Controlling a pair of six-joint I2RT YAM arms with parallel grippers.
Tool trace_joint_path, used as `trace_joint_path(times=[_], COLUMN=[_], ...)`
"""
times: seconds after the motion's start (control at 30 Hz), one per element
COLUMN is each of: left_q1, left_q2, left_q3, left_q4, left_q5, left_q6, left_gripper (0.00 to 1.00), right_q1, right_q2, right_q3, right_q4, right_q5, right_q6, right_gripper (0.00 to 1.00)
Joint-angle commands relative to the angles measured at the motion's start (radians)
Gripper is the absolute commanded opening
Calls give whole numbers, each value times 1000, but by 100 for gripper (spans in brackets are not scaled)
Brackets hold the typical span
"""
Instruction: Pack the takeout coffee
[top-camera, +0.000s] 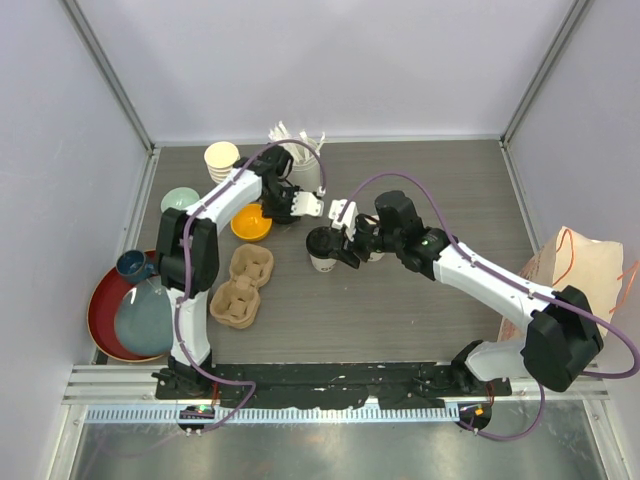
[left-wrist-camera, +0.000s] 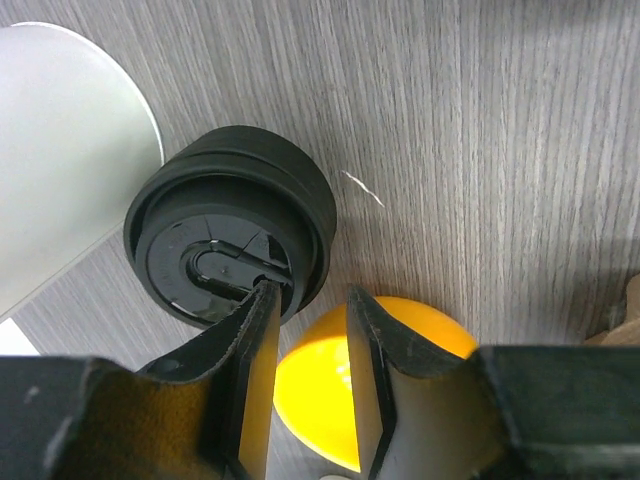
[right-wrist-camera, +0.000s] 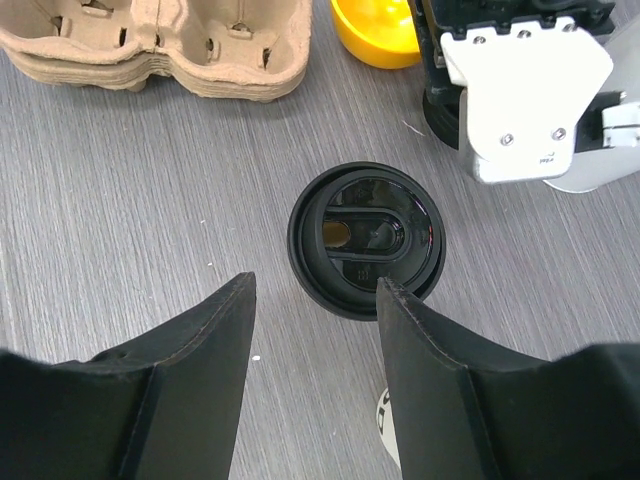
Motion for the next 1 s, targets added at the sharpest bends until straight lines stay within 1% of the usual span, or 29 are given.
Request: trace_joint_path(times=[0.0, 0.1, 0.23, 0.5, 0.63, 0.73, 0.77, 0.97], left_q1=[-5, -5, -5, -8, -9, -18, -23, -32], left_q2=[6, 13, 16, 32, 28, 22, 20, -21], left_q3=[-39, -44, -54, -59, -74, -79, -82, -105], left_q4=[80, 68, 106, 102, 102, 96, 96, 111], left_q5=[-21, -28, -50, -90, -117, -136, -142, -130], left_q6=[22, 37, 37, 52, 66, 66, 60, 40], left_gripper=[35, 34, 34, 28, 19, 7, 0, 0], right_q1=[-4, -6, -7, -7, -9, -9, -10, -9], right_q2=[-38, -38, -40, -55, -56, -56, -58, -66], right_q3=[-3, -4, -4, -14, -12, -12, -12, -14], right_q4=[35, 35, 34, 35, 35, 32, 32, 31], right_q5=[-48, -48, -62, -76, -88, -91, -92, -94], right_q6=[-10, -10, -10, -14, -15, -15, -15, -15], right_gripper=[57, 57, 57, 57, 57, 57, 57, 57])
